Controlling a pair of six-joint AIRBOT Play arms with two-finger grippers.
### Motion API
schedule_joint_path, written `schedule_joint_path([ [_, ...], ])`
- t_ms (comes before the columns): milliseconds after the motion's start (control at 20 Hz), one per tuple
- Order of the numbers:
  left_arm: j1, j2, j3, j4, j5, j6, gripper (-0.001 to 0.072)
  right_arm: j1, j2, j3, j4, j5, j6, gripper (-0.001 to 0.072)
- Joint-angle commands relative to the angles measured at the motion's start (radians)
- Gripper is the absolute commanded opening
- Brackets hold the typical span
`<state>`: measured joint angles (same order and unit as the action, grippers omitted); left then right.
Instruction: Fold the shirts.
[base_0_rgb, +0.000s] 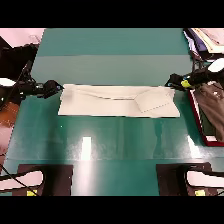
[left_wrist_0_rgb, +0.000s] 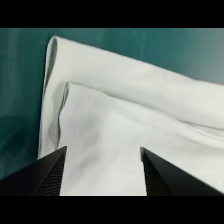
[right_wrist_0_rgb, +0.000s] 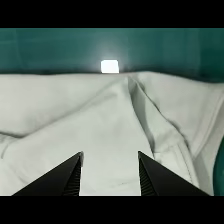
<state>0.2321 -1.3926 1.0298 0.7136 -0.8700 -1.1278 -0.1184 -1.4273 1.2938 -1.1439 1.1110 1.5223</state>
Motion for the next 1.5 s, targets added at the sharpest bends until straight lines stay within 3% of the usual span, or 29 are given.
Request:
schedule_joint_path([
  [0,0.0,-0.013,0.042,0.003,-0.06,0.003,0.0536,-0.037,-0.019,0.067,0.028,0.1,-0.031,0.0413],
  [50,0.0,-0.013,0.055,0.005,-0.107,0.003,0.0408,-0.061,-0.019,0.077,0.027,0.174,-0.061,0.0414],
  [100,0.0,-0.013,0.061,0.004,-0.149,0.008,0.0218,-0.091,-0.019,0.075,0.027,0.237,-0.089,0.0417],
  [150,0.0,-0.013,0.063,0.003,-0.186,0.014,0.0034,-0.121,-0.019,0.058,0.028,0.267,-0.113,0.0475],
  [250,0.0,-0.013,0.063,0.004,-0.221,0.014,0.0028,-0.182,-0.019,0.002,0.028,0.282,-0.132,0.0632],
  [600,-0.083,-0.013,0.062,0.012,-0.282,0.009,0.0027,-0.343,-0.127,-0.137,0.278,0.25,-0.285,0.0632],
  [950,-0.258,-0.013,0.062,0.02,-0.237,0.009,0.0027,-0.299,-0.252,-0.051,0.286,0.248,-0.303,0.0632],
  [1350,-0.272,-0.013,0.062,0.019,-0.238,0.001,0.0028,-0.214,-0.274,-0.042,0.288,0.222,-0.302,0.063],
  [1400,-0.272,-0.013,0.062,0.019,-0.238,0.001,0.0027,-0.196,-0.274,-0.042,0.288,0.22,-0.302,0.0619],
  [1450,-0.272,-0.013,0.062,0.019,-0.239,0.001,0.0028,-0.181,-0.274,-0.042,0.287,0.214,-0.304,0.0549],
])
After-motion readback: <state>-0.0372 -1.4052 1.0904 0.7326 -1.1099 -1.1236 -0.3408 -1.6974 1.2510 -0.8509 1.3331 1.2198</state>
